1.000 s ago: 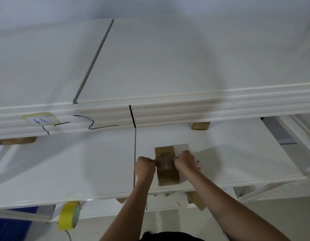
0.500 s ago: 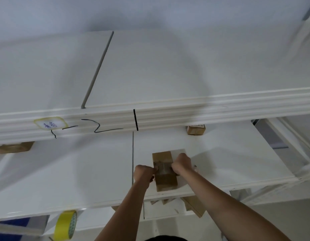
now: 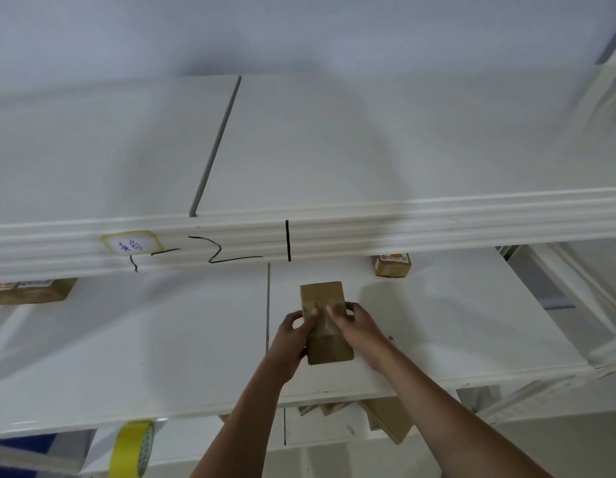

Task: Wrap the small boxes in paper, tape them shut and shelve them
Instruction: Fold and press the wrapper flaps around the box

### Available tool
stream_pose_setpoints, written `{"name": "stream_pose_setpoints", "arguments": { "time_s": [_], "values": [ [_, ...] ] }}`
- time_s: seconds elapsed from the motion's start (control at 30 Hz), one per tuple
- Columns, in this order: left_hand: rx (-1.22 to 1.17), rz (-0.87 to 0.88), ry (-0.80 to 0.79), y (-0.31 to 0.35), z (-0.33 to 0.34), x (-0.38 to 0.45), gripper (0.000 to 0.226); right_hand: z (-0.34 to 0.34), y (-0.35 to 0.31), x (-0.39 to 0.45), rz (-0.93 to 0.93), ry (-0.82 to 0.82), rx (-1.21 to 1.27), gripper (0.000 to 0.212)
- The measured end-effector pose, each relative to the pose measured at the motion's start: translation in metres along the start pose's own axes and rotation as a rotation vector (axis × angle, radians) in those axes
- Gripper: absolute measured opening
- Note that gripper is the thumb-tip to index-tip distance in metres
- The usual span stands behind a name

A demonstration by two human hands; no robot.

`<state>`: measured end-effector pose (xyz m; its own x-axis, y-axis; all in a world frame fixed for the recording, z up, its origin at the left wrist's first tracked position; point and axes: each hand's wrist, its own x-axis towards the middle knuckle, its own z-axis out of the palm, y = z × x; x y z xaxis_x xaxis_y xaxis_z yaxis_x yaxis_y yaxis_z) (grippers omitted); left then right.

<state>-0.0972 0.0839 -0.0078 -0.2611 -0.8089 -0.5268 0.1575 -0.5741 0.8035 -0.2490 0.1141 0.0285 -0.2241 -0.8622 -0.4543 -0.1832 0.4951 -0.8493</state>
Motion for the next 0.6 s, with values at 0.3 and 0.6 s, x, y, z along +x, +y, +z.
{"name": "stream_pose_setpoints", "arguments": {
  "time_s": [0.3,0.6],
  "values": [
    [0.159,0.083,0.116,0.007,0.022,-0.001,0.056,0.019,-0.001,0.003,-0.040,0.088,0.098,0.056],
    [0.201,0.140,0.169,0.003,0.026,-0.002,0.048,0.021,0.004,0.005,-0.103,0.085,-0.040,0.055]
  ]
}}
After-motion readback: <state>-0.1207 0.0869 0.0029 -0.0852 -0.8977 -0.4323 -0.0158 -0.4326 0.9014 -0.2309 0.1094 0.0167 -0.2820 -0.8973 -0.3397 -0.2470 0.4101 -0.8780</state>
